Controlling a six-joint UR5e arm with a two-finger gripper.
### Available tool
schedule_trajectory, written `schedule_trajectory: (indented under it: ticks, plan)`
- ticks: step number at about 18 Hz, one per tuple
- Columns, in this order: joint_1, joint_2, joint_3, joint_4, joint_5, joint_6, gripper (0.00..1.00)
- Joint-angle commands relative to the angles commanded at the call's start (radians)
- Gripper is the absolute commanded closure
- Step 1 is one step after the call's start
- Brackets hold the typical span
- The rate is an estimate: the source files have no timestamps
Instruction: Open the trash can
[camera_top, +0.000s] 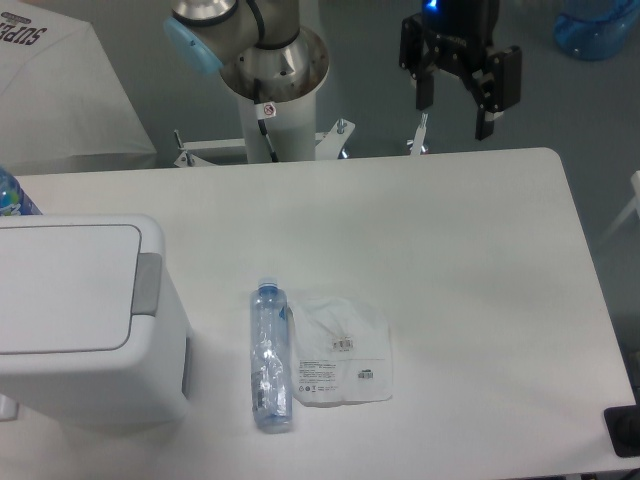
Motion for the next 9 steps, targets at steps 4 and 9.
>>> schedule_trajectory:
  ticks: [4, 9]
  plan:
    - [-0.005, 0.0, 0.0, 0.0, 0.0, -0.011, 0.0]
    - [-0.086, -0.029, 0.009, 0.05, -0.003, -0.271, 0.0]
